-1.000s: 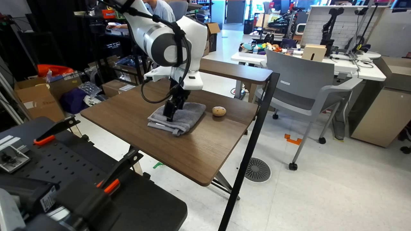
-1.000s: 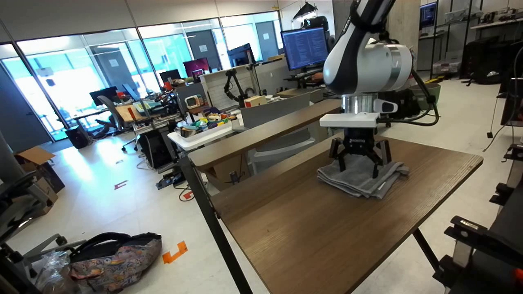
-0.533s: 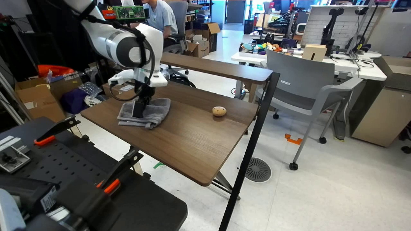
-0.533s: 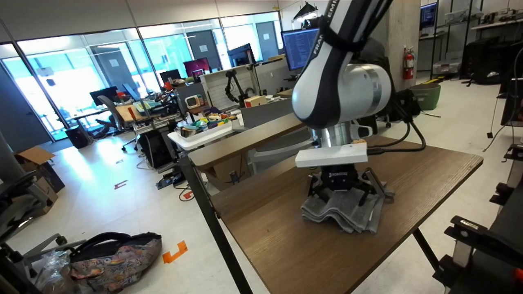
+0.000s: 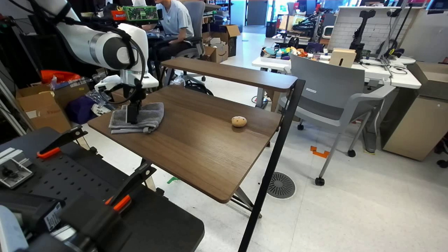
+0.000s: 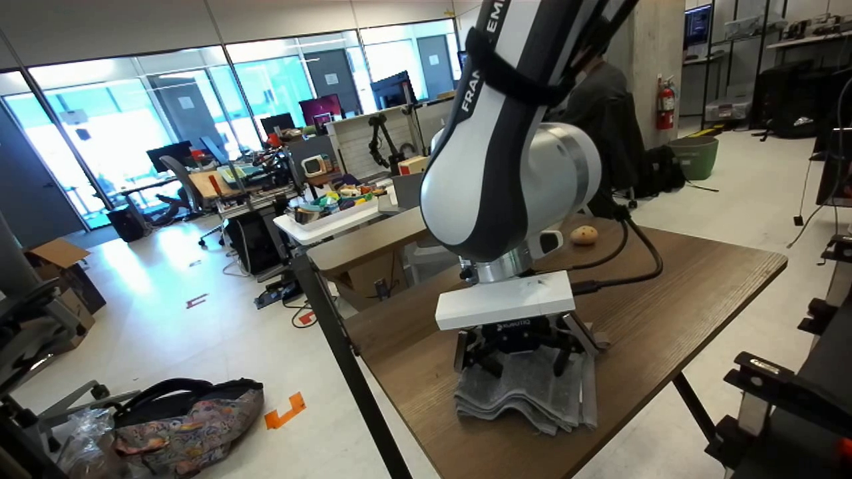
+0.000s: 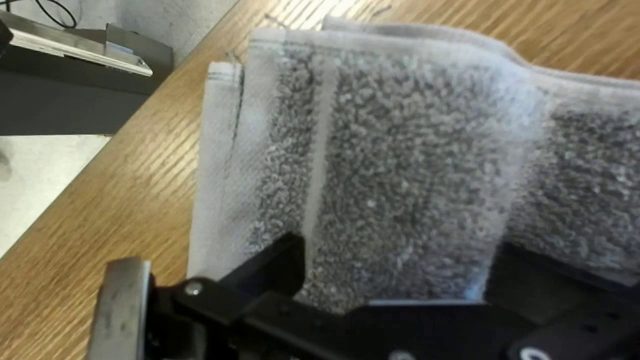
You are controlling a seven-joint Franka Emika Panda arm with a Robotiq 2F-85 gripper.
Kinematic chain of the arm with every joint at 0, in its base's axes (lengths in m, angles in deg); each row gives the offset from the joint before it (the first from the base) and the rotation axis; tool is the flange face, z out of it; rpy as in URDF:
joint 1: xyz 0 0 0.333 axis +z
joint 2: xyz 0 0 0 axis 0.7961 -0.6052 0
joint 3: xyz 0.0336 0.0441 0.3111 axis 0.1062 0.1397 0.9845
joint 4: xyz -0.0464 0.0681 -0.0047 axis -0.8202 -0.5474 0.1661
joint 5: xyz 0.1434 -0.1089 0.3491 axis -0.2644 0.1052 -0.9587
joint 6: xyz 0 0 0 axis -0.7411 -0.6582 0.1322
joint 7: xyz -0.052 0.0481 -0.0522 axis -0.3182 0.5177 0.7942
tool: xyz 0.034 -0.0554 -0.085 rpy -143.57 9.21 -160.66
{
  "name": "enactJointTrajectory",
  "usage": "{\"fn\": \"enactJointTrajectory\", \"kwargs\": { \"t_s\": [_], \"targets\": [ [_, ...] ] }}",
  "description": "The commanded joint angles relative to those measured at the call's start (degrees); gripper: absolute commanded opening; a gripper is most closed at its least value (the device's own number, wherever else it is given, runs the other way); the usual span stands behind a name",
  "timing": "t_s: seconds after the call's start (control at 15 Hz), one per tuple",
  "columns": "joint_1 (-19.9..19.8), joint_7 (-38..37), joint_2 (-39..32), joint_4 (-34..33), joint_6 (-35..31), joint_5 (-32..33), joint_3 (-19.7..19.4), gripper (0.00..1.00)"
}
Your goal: Move the brown toy to the right and then wipe the table with the towel
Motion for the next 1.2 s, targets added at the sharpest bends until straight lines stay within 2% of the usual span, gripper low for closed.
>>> {"fn": "enactJointTrajectory", "kwargs": {
  "t_s": [0.0,0.27,0.67,0.93,1.13],
  "targets": [
    [-0.04,-0.74,-1.55,0.07,0.19,2.12,-2.40,1.00],
    [-2.14,-1.77,-0.83,1.17,-0.99,2.35,-7.01,1.00],
    [-9.59,-3.58,-1.69,0.19,-0.53,1.26,-12.63,1.00],
    [-11.88,-8.61,-3.33,-0.67,2.74,2.65,-17.34,1.00],
    [-13.45,-10.82,-3.33,-0.82,4.73,3.37,-18.33,1.00]
  ]
}}
